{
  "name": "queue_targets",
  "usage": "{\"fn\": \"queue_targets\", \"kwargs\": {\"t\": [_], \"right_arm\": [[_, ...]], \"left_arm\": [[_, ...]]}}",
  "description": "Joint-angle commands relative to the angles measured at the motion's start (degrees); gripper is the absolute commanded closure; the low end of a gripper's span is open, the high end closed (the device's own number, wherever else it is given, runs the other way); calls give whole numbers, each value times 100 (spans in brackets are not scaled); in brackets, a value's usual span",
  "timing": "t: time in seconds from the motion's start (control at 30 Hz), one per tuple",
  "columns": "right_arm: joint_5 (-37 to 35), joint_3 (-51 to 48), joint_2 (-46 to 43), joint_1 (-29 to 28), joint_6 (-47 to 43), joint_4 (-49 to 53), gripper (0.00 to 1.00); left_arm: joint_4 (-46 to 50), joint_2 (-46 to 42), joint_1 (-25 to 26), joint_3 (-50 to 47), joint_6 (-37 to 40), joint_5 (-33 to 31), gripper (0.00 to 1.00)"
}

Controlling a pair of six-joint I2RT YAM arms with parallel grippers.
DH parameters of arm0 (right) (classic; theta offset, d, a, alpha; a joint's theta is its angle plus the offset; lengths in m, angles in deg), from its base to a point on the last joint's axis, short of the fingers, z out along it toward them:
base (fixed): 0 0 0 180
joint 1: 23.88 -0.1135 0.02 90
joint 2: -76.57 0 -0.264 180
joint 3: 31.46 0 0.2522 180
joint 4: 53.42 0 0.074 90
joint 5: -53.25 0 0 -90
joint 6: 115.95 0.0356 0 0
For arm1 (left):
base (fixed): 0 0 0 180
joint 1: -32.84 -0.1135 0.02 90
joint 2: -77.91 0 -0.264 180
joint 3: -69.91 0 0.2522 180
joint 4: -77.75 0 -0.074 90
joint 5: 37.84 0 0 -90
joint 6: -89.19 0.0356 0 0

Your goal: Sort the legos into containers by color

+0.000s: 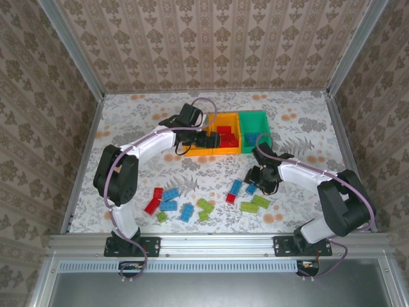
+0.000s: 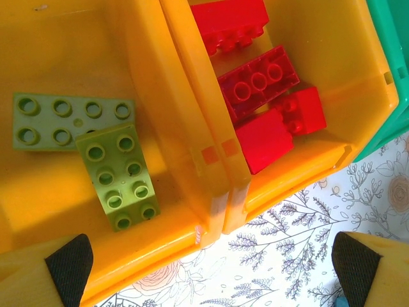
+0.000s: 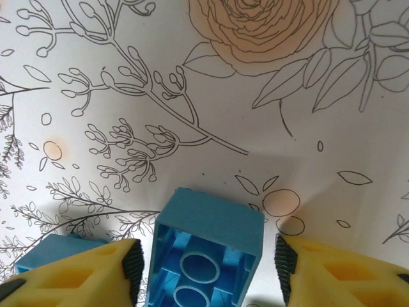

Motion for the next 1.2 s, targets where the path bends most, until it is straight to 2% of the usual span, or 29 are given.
{"fn": "queue_targets", "kwargs": {"t": [0.0,0.4,0.7,0.8,0.93,1.17], "right_arm": [[27,-62,57,-2,44,-2,45],[-275,525,-82,155,-413,401,70],[-888,1986,-21,811,-1186,619,70],[-1013,2574,377,1009,-1476,534,70],[-1048,3421,1240,1142,-1878,576,68],[-1118,4249,2221,1217,-1948,549,64]], "left_arm": [[-37,-211,-36,-78,147,-21,0],[64,-340,77,-192,327,-163,0],[563,-395,731,-131,943,-598,0],[674,-370,1014,-144,945,-643,0],[706,-280,1260,-179,682,-364,0],[1028,163,1821,103,448,-295,2]]}}
